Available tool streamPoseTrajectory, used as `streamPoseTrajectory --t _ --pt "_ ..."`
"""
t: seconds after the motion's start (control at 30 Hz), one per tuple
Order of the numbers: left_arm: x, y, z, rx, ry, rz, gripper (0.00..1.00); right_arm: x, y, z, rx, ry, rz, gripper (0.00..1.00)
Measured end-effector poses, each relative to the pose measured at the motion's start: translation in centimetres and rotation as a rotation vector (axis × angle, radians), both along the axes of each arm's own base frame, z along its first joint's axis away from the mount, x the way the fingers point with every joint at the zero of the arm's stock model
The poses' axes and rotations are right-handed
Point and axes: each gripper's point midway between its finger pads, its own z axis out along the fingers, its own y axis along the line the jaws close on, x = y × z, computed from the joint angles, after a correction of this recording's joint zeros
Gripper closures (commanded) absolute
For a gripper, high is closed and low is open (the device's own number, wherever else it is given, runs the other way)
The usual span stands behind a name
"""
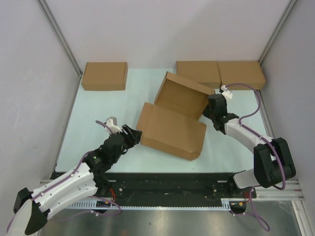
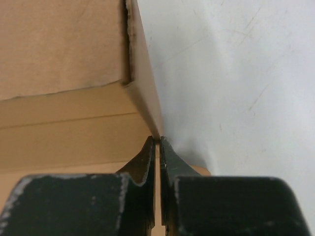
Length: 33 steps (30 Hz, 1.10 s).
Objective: Fold the paper box
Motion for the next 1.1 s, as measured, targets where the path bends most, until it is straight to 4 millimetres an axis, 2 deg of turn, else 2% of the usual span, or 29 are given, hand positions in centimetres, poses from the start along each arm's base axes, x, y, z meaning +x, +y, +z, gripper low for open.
streamPoseTrajectory --t 0.2,0.23,0.3,0.33,0.43,0.5,0.53,0.63,0.77,0.83,0.9,0.97,1.0,1.03,1.1 --pt "-0.2 -0.5 0.0 -0.012 0.006 -0.027 0.40 -1.3 0.3 0.2 0.105 0.124 -0.011 0.99" --pt "-0.3 -0.6 0.0 -0.013 0.006 -0.031 0.40 -1.7 0.4 0.1 0.120 0.148 -0.009 0.86" --pt "-0.3 -0.6 0.1 -0.016 0.007 -0.034 0.40 -2.5 1.0 0.1 0.144 0.195 0.011 0.69" --pt "-0.3 -0.7 0.1 -0.019 0.007 -0.039 0.40 -2.9 1.4 0.0 0.154 0.216 0.021 0.55" --pt "-0.4 -0.9 0.3 -0.028 0.004 -0.051 0.40 -4.7 2.7 0.3 0.124 0.272 0.076 0.38" --pt "-0.5 -1.0 0.7 -0.035 -0.002 -0.053 0.39 -6.0 3.6 1.4 0.084 0.279 0.120 0.34" --pt "-0.5 -1.0 1.1 -0.042 -0.009 -0.055 0.39 -6.5 3.8 2.3 0.061 0.269 0.141 0.30" --pt "-0.4 -1.0 2.7 -0.064 -0.042 -0.057 0.39 -7.4 4.6 6.5 0.008 0.192 0.204 0.28" --pt "-0.3 -1.0 4.6 -0.091 -0.084 -0.055 0.39 -6.9 4.6 14.4 -0.078 0.010 0.228 0.27" --pt "-0.3 -1.0 5.1 -0.096 -0.091 -0.055 0.39 -6.3 4.4 17.6 -0.149 -0.085 0.218 0.24" --pt "-0.3 -1.0 5.1 -0.096 -0.091 -0.055 0.39 -6.7 6.0 19.8 -0.234 -0.167 0.272 0.19" --pt "-0.4 -0.8 4.8 -0.086 -0.082 -0.053 0.39 -6.9 8.4 21.5 -0.372 -0.250 0.340 0.14" --pt "-0.4 -0.7 4.7 -0.079 -0.078 -0.049 0.39 -6.9 10.3 22.3 -0.467 -0.292 0.386 0.13" --pt "-0.5 -0.6 4.6 -0.076 -0.076 -0.047 0.39 -6.7 11.6 22.7 -0.524 -0.318 0.406 0.13" --pt "-0.6 -0.1 4.7 -0.076 -0.081 -0.036 0.39 -5.5 15.0 22.4 -0.704 -0.344 0.455 0.13"
